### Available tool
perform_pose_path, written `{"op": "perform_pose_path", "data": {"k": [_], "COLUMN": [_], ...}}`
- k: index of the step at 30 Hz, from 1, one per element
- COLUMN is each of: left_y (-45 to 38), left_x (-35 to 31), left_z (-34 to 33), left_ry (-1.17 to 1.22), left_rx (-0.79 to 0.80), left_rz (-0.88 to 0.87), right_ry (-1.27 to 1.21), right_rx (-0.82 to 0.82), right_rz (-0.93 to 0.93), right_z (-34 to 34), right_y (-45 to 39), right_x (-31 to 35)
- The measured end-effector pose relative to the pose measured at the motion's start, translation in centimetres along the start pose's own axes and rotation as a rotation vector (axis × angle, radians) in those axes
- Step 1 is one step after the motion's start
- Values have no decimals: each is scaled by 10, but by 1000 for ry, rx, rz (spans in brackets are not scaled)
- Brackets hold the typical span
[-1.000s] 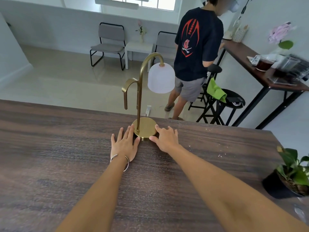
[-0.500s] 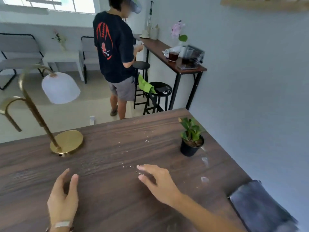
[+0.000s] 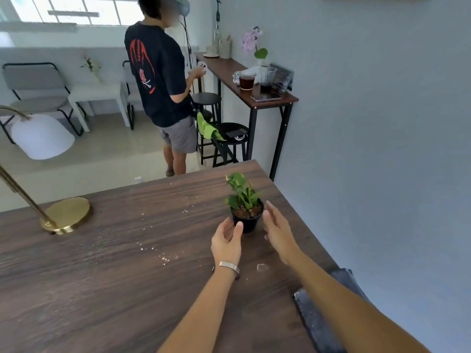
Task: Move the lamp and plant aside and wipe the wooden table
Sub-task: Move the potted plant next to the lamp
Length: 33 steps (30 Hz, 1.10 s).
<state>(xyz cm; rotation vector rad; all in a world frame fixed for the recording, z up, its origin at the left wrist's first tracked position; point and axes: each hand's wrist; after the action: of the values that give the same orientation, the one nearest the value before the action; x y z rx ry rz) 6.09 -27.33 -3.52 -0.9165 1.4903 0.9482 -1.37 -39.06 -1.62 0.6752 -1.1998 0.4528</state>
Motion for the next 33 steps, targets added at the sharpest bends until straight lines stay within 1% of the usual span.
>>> {"op": "perform_pose_path", "data": {"k": [2,4,8,14,18,24,29,33], "left_y": [-5,-6,-2,2,-1,-6,-10,-16], "left_x": [-1,-1,-1,-15,-35,-58,-56,-43], "left_z": [-9,-13,-7,39,98,211,295,341], "left_ry": [28,10,-1,-38,-56,-104,-106,-112], "left_rx": [3,29,-3,-108,-220,-379,-518,-592], "left_rz": [-8,-45,-91,-153,-186,-200,-162,-105], "right_ry": [-59,-62,-92,41,40,-4,-10,74], "right_rx": [146,216,265,300,353,492,564,580], "right_rz": [-19,21,59,160,204,222,167,156], "right_z": [7,10,2,-39,-99,-217,-308,-359], "right_y": [-9,-13,-9,5,17,51,81,95], "right_x": [3,4,1,13,34,63,69,66]}}
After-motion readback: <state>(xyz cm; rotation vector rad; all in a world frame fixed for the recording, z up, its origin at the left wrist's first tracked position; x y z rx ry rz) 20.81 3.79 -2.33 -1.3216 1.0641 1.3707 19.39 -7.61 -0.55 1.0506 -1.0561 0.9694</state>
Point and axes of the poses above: each hand's wrist, its own y-axis away from the middle knuckle, its own z-axis out of the back of the hand, x = y × z, and after that the axes turned 5 degrees about -z, right-handed
